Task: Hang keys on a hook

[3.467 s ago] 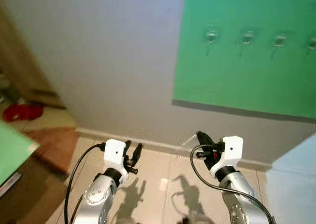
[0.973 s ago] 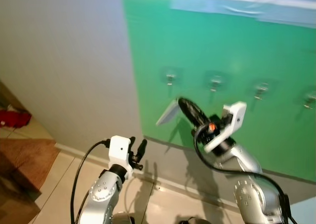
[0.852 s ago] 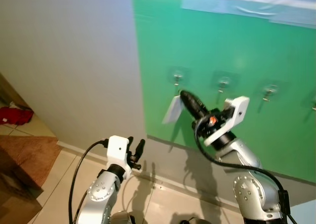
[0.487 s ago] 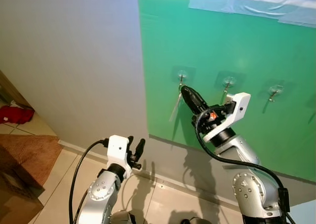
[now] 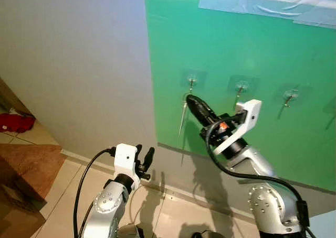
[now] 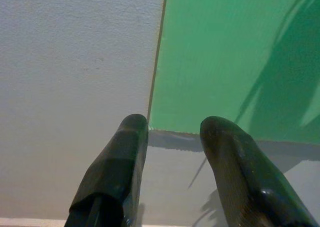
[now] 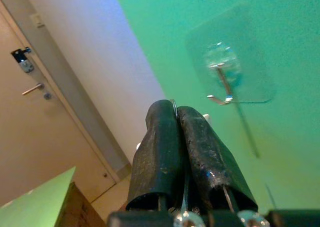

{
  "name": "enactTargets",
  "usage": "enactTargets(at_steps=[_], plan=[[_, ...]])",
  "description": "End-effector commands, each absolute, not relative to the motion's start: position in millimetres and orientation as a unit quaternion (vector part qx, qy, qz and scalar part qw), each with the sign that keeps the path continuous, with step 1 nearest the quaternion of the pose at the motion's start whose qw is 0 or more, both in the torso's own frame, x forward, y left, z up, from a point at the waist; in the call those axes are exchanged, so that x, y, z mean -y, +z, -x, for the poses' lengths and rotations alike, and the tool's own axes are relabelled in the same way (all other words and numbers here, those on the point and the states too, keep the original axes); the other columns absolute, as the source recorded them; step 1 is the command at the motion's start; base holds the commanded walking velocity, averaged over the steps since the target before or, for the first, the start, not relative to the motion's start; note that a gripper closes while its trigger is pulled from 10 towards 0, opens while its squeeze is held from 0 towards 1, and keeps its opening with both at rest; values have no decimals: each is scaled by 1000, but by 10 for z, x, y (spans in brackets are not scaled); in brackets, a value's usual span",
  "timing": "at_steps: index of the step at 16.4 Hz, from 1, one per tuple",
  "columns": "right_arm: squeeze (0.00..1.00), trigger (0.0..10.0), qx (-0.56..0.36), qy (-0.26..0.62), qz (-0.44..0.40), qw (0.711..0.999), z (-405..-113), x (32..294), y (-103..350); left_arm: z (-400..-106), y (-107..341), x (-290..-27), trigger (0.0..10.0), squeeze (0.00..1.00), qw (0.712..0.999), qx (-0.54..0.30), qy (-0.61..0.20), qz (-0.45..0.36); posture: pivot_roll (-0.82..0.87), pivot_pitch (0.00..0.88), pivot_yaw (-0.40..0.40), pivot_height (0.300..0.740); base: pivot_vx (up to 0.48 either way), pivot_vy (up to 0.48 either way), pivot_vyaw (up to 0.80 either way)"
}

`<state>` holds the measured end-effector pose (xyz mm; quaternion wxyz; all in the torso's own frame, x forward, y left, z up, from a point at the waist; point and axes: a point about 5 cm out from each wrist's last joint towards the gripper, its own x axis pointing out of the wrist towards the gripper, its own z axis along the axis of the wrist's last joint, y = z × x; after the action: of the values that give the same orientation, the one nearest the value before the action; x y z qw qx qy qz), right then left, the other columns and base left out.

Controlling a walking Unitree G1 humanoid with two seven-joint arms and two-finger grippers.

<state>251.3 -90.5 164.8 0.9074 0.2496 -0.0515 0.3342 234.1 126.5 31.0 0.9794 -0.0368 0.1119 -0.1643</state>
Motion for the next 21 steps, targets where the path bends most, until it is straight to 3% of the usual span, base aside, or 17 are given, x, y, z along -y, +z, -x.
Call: enactTargets(at_steps=[1, 21], plan=[[0, 10000, 58, 330, -252, 908, -2518, 912, 1692, -2334, 307, -1271, 10000, 0, 980, -110, -163, 36, 34, 116, 3, 740, 0, 0, 0], [0, 10000, 28, 235, -230, 944, -2744, 1003, 1694, -2309, 395, -1286, 10000, 0, 982, -95, -161, 35, 56, 130, -4, 740, 0, 0, 0]])
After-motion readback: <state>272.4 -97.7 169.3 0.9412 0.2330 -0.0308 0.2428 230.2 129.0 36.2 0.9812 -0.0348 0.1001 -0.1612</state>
